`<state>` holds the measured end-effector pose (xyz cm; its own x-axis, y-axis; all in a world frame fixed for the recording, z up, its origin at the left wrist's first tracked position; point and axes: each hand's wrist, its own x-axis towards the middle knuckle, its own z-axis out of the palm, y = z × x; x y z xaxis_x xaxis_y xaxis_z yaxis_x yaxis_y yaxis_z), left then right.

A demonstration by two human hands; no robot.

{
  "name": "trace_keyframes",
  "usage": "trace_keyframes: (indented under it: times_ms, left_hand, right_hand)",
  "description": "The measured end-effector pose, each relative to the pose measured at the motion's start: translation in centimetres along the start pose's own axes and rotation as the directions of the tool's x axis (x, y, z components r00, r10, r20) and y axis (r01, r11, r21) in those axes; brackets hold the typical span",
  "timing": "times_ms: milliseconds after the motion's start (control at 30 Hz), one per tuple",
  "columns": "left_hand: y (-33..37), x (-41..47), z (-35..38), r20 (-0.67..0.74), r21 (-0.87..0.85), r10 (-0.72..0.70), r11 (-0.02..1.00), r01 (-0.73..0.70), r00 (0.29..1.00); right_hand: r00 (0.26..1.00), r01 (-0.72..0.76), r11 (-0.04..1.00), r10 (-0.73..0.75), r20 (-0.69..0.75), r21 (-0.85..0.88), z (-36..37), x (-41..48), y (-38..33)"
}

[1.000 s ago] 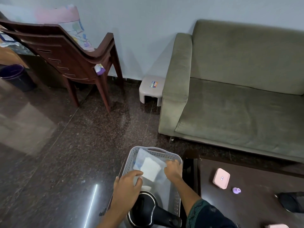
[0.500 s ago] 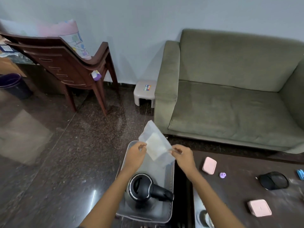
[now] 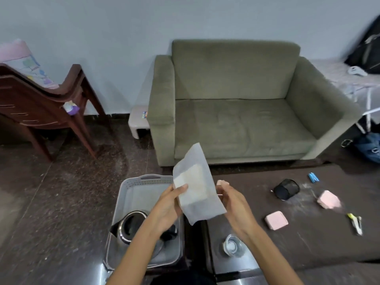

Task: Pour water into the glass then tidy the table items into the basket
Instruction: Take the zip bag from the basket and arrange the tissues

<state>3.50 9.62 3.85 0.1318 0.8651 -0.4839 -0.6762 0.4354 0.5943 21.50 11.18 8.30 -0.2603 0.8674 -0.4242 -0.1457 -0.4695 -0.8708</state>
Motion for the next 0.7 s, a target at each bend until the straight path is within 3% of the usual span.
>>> trace_keyframes:
  times_ms: [67,133,233,333,600,700]
  left_hand:
    - [-2.2,0.5,2.5,0.047,0.028,-0.021,0.999,0.019,0.999]
    - [-4.8,1.5,5.1,0.081,0.022,-0.045,0.999,0.043,0.996]
    - [-8.4,2.8,9.1,0.125,0.046,-0.072,0.997,0.067,0.990]
    - [-12.3,4.6,12.6,0.147,0.122,-0.115,0.988,0.097,0.982]
    - [-18.2,7.6,18.6,-0.092,0.088,-0.038,0.995,0.046,0.995]
    - [-19.1,7.7,19.6,-0.246,0.227,0.083,0.974,-0.026,0.966]
  right_hand:
    - [0.997,-0.066,0.997,0.064,-0.045,-0.039,-2.6,0.0,0.1]
    - [0.987,-0.162,0.984,0.163,-0.007,0.076,-5.5,-0.3,0.1]
    - [0.953,-0.303,0.908,0.281,0.117,0.289,-10.9,-1.2,-0.7]
    - [0.919,-0.380,0.852,0.304,0.249,0.360,-17.7,-1.7,-1.6]
    - [0.951,-0.295,0.928,0.263,0.159,0.229,-32.2,0.1,-4.0]
    - [0.953,-0.281,0.947,0.257,0.158,0.153,-34.6,0.7,-5.1]
